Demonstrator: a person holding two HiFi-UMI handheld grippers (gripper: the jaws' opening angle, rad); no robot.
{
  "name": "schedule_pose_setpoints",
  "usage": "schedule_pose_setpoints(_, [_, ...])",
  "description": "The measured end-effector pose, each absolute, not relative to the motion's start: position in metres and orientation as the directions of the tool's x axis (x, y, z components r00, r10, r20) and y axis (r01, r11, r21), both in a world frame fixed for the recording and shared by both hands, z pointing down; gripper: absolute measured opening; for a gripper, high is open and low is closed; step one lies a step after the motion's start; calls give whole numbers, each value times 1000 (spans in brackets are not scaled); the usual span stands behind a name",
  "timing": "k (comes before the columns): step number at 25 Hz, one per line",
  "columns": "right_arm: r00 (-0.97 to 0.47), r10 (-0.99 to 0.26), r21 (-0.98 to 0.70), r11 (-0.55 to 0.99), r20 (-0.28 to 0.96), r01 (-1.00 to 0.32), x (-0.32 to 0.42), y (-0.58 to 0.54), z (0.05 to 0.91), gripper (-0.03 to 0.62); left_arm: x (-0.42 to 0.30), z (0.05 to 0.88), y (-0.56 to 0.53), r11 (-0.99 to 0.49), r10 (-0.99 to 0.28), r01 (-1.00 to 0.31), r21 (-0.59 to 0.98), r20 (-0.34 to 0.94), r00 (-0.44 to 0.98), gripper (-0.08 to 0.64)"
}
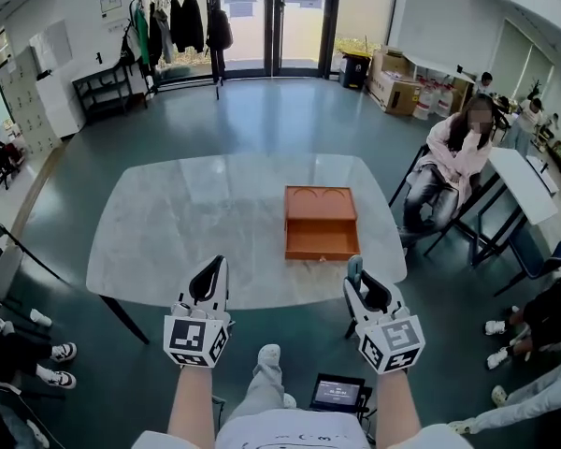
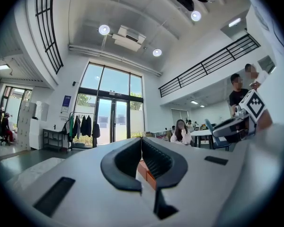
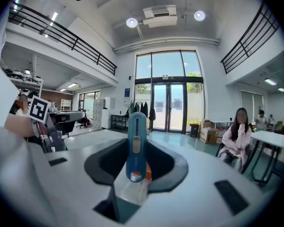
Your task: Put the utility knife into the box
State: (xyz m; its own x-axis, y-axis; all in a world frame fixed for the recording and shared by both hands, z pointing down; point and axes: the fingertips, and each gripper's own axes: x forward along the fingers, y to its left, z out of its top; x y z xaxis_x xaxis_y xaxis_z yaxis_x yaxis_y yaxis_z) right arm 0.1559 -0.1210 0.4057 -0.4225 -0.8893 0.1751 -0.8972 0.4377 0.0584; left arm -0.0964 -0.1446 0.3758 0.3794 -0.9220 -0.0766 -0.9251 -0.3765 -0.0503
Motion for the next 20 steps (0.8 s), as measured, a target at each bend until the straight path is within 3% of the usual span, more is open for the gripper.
schedule_pose_setpoints(20, [-333, -905, 25, 352, 265, -936, 177, -286, 443, 133, -95, 396, -328, -424, -904, -905, -28, -43, 425, 15])
